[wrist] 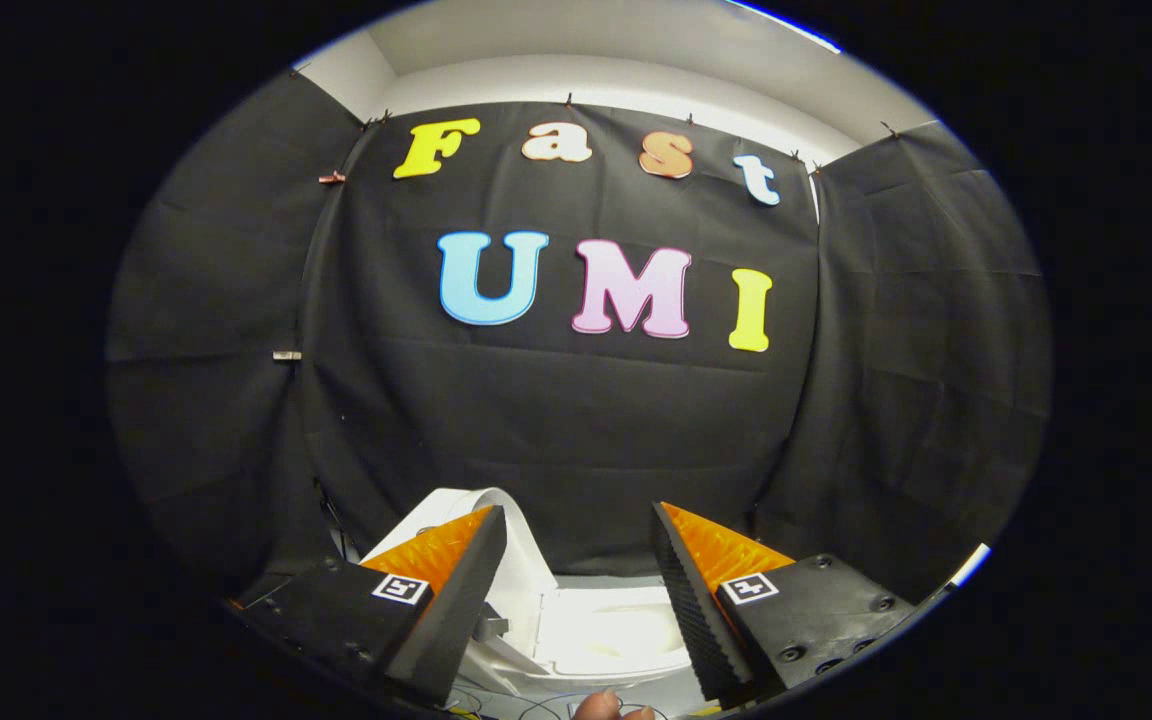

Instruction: Open the toilet lid.

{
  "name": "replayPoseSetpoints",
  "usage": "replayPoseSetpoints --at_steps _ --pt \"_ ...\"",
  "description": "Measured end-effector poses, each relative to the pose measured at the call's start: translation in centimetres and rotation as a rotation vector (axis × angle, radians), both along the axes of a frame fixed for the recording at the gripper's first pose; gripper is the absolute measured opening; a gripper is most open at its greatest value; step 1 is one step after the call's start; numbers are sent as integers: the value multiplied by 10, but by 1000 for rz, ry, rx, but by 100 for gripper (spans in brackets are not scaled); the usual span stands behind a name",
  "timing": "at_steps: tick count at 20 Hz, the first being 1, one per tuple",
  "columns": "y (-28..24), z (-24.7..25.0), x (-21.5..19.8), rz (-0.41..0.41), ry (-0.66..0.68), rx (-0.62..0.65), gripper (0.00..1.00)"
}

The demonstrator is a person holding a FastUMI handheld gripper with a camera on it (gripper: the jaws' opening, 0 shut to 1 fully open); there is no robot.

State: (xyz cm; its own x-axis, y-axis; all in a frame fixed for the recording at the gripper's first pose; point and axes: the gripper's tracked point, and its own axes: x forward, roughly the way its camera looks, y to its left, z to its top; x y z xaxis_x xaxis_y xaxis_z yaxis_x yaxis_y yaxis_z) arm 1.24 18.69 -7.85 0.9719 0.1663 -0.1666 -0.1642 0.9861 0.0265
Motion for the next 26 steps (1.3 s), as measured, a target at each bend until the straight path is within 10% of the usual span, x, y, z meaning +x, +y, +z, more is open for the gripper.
replayPoseSetpoints --at_steps 26 --pt "-69 55 -12 -50 -91 40 90"
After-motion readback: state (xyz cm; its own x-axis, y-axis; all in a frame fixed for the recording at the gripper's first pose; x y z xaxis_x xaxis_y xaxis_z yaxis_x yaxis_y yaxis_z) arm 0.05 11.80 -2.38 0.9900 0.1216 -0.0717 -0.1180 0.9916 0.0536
